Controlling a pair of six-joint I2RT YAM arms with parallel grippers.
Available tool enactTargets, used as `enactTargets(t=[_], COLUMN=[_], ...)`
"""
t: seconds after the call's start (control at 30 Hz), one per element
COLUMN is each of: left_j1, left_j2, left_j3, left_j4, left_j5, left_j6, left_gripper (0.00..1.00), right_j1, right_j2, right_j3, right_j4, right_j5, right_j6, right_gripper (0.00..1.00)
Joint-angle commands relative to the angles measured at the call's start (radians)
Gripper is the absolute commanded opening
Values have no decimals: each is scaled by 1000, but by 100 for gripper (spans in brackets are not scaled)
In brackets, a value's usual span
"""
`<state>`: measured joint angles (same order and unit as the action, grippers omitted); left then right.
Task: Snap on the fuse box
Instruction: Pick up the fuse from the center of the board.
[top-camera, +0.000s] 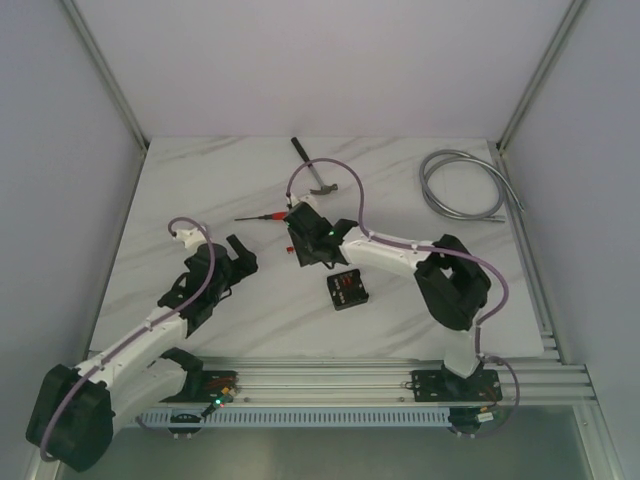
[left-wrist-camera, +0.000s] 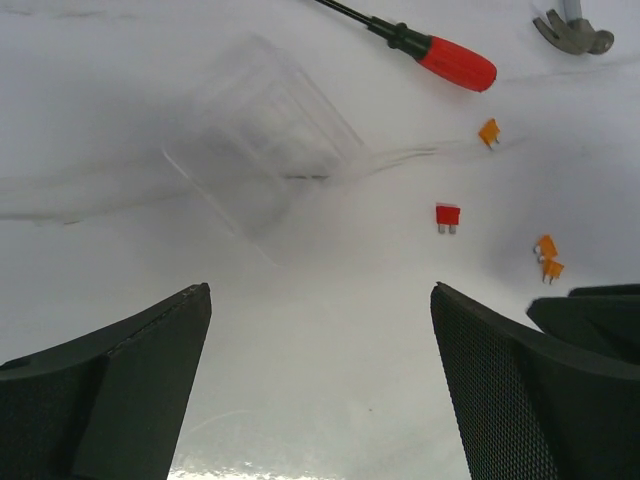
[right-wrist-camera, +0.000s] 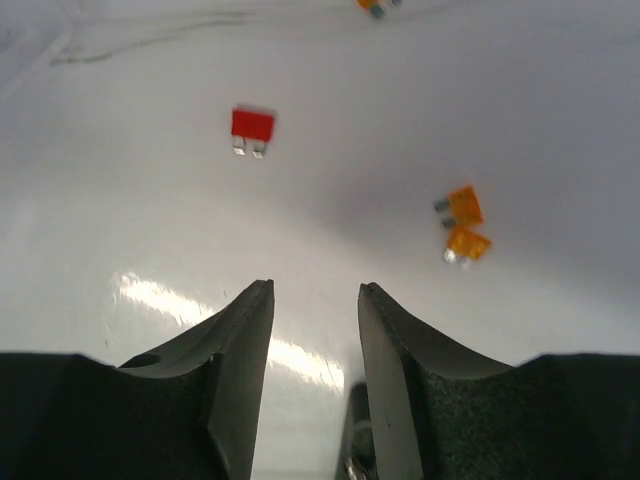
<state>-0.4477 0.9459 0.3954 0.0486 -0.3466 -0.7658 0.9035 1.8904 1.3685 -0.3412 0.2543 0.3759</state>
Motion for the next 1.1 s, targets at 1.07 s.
enactTargets(t=[1.07], left_j1=[56], left_j2=[-78], left_j3=[-26], left_j4=[-6], left_j5=[136], left_j6=[-25], left_gripper=[100], right_j1=[26], right_j2=[303], right_j3=[207], right_j4=[108], right_j5=[110], right_j6=[-31], right_gripper=[30])
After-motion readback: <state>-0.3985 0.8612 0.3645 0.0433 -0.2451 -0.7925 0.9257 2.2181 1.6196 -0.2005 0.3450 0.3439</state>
